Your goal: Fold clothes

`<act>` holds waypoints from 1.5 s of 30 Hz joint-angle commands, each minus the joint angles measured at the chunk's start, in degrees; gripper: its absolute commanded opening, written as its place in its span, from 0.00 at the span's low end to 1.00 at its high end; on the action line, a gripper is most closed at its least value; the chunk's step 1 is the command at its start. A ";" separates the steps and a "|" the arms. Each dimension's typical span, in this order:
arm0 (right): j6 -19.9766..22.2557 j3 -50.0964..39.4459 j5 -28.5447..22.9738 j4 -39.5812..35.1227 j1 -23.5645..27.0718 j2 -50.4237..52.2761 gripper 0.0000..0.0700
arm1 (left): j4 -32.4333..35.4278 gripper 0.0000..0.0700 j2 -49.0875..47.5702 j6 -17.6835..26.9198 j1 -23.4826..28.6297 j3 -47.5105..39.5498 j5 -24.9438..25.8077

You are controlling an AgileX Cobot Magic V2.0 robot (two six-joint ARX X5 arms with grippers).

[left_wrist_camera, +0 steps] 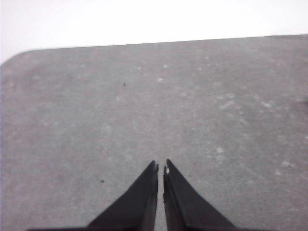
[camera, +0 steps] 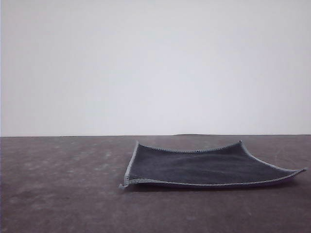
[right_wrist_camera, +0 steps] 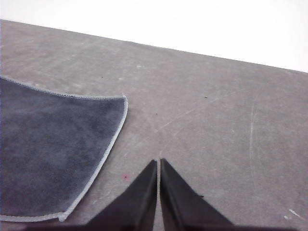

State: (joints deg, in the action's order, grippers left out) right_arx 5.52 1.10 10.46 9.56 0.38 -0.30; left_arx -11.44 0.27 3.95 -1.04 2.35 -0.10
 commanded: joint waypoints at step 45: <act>-14.63 37.41 3.81 7.87 0.02 -41.83 0.00 | 2.80 0.02 44.44 -15.37 -0.18 37.91 19.27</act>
State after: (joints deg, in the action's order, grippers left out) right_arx -11.00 37.06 13.92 17.22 0.38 -38.87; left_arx -8.89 40.99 -11.20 -1.06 38.85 16.80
